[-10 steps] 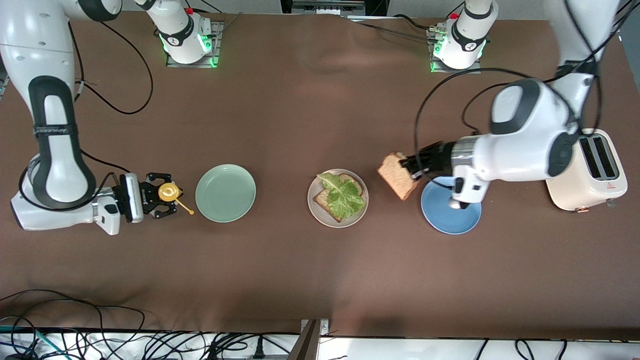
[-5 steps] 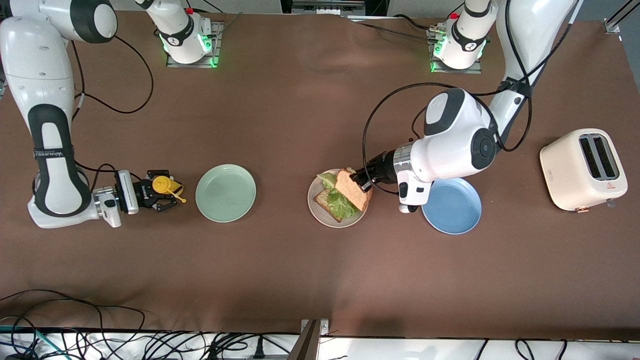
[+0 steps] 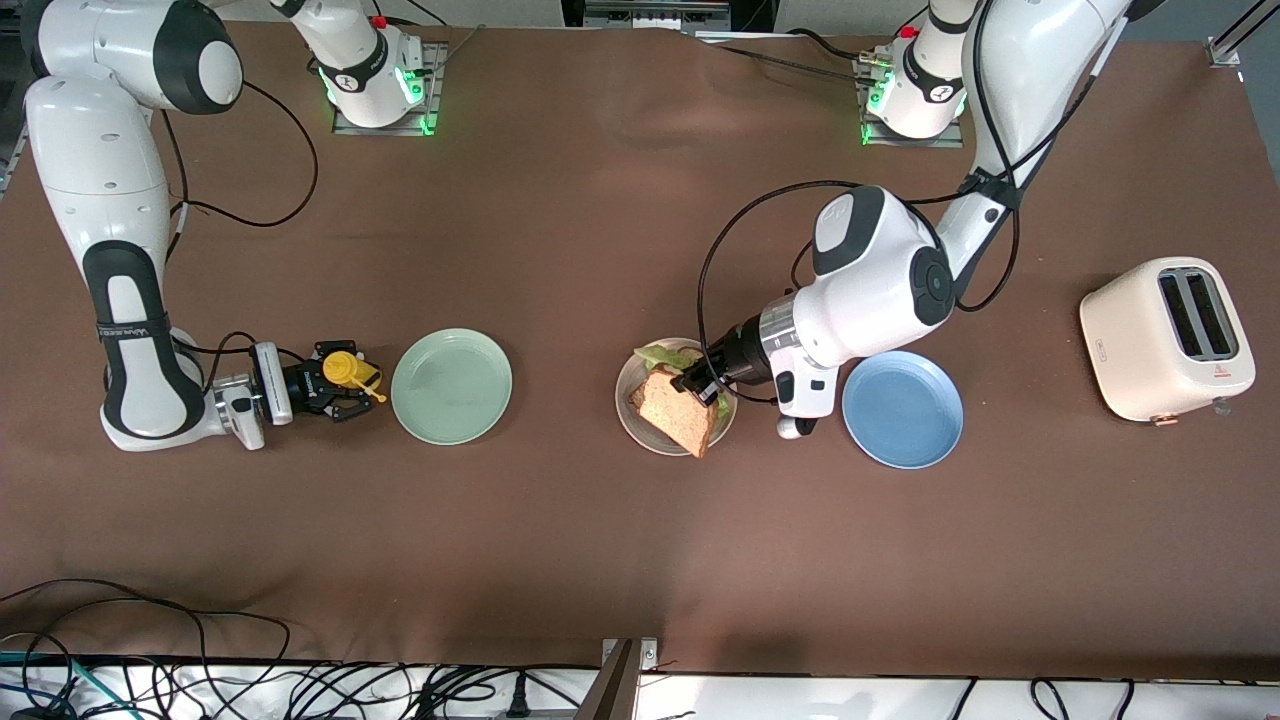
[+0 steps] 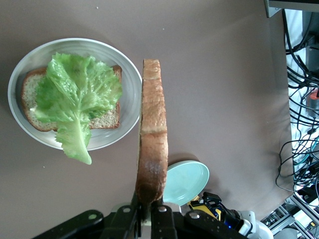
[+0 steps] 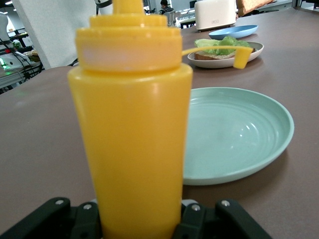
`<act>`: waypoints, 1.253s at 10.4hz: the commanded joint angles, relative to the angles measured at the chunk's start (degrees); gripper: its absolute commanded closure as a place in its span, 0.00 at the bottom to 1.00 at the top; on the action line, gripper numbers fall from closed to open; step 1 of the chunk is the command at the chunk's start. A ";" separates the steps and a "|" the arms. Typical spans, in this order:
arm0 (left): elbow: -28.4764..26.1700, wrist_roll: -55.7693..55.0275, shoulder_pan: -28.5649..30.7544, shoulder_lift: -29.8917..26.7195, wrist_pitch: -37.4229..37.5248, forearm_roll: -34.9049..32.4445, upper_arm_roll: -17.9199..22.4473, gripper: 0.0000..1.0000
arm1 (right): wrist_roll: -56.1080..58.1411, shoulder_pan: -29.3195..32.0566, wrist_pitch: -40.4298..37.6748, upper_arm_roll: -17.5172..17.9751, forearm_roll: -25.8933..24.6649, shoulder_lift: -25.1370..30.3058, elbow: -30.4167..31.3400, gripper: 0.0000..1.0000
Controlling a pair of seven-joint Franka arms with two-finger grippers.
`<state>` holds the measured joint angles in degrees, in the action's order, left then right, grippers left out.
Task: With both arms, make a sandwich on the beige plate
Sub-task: 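Lower the toast onto the lettuce with the left gripper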
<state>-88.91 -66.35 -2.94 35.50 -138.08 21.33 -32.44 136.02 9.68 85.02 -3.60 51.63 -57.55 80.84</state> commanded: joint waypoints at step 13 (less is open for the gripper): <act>-15.33 -0.98 -3.65 -3.59 -15.91 -4.72 0.01 1.00 | -6.64 -0.89 7.76 -5.28 -13.31 15.25 0.27 0.00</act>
<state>-102.41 -66.24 -6.54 33.96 -153.16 17.73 -32.94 131.24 9.23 89.87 -8.91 39.93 -46.70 77.99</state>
